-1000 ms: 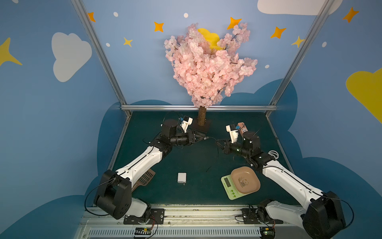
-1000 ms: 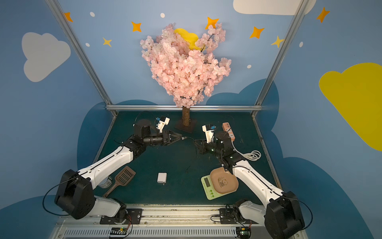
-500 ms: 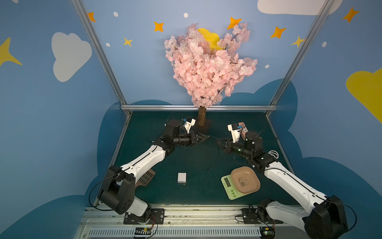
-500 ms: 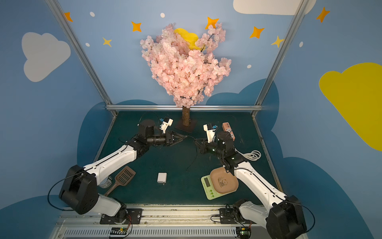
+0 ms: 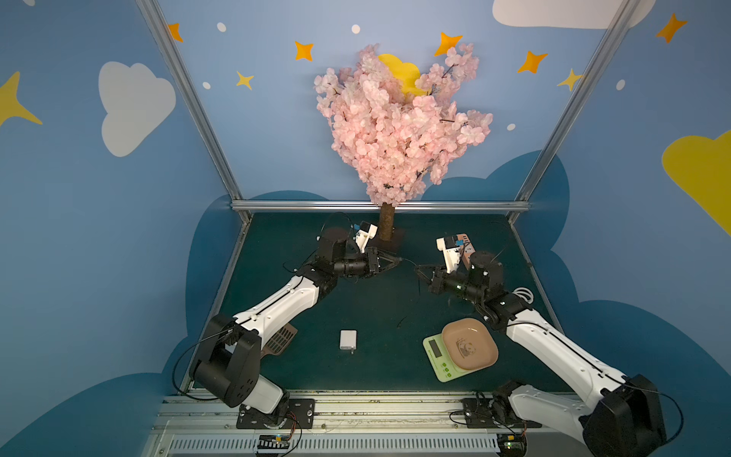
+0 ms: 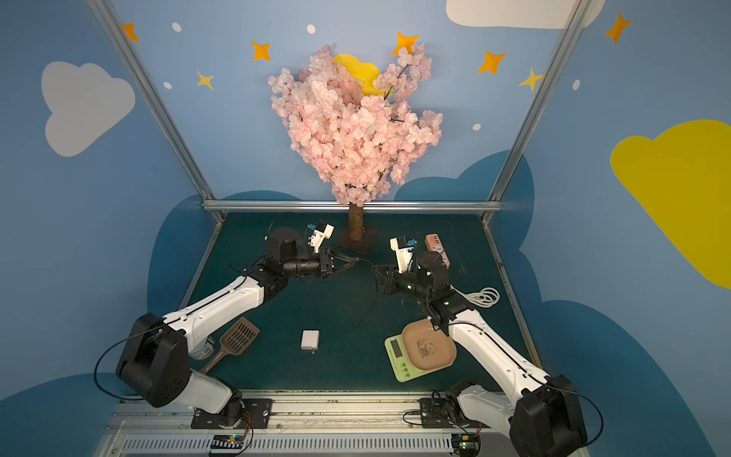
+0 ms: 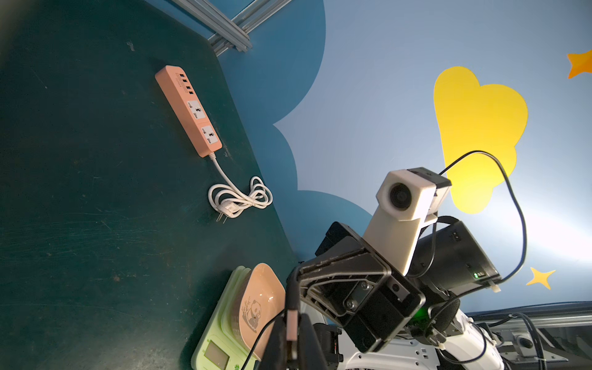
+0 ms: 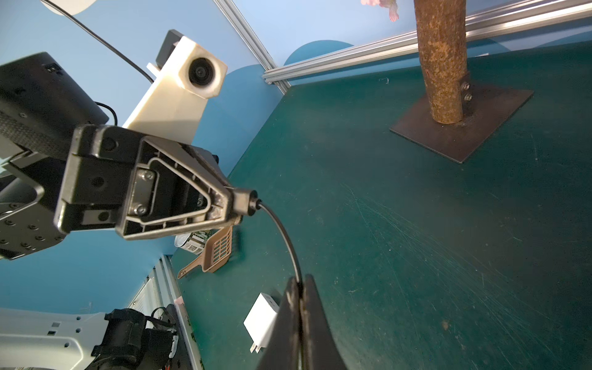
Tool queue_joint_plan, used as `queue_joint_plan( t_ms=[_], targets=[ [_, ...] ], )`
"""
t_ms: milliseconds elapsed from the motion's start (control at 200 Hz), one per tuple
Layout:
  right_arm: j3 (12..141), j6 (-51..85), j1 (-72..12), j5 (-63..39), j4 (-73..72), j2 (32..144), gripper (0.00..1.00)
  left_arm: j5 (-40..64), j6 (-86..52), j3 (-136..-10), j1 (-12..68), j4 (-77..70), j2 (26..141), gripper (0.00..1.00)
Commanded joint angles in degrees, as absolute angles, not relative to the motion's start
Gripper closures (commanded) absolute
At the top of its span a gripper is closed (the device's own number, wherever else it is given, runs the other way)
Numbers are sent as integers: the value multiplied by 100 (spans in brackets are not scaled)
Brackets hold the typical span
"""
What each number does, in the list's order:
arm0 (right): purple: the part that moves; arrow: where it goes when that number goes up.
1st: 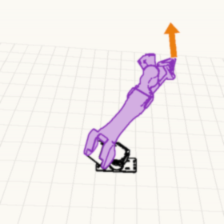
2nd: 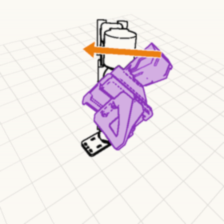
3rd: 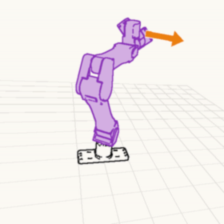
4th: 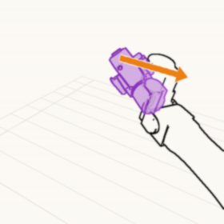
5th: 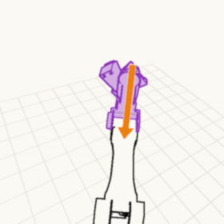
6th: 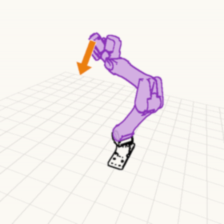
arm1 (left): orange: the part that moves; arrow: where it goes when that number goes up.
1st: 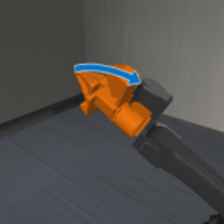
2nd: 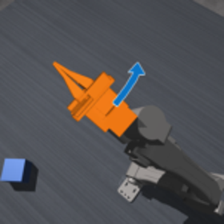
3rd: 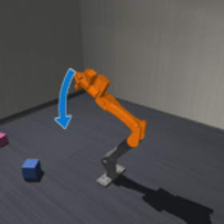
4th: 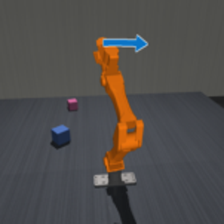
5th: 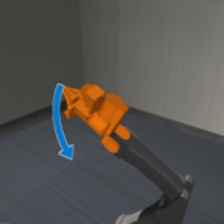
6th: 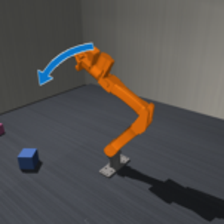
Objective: Charge the electronic scale
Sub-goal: Pick up the charging cable from the center of the board.
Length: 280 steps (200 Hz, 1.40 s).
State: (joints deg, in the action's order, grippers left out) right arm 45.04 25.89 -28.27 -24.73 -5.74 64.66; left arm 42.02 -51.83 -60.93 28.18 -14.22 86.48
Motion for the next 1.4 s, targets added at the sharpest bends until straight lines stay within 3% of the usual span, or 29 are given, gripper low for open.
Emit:
queue_joint_plan(
  t_ms=[0,95,385,516,766,1397],
  targets=[
    [4458,2515,-2786,-2593,-612,6285,100,4295,-5150,-6213,2821,-1630,8668,93],
    [4434,2437,-2718,-2759,-612,6195,100,4362,-5116,-6223,2821,-1692,8668,94],
    [4496,2292,-2102,-4460,-730,6026,60,4996,-4510,-6387,2829,-1826,8690,95],
    [4647,2436,-1876,-5175,-820,6082,56,5355,-4096,-6433,2887,-1854,8700,95],
    [4856,2831,-1794,-6086,-1201,6222,56,5767,-3332,-6424,3096,-1836,8678,95],
    [4816,3203,-1793,-6650,-1595,6161,76,6060,-3393,-6328,3386,-2638,8670,95]
  ],
)
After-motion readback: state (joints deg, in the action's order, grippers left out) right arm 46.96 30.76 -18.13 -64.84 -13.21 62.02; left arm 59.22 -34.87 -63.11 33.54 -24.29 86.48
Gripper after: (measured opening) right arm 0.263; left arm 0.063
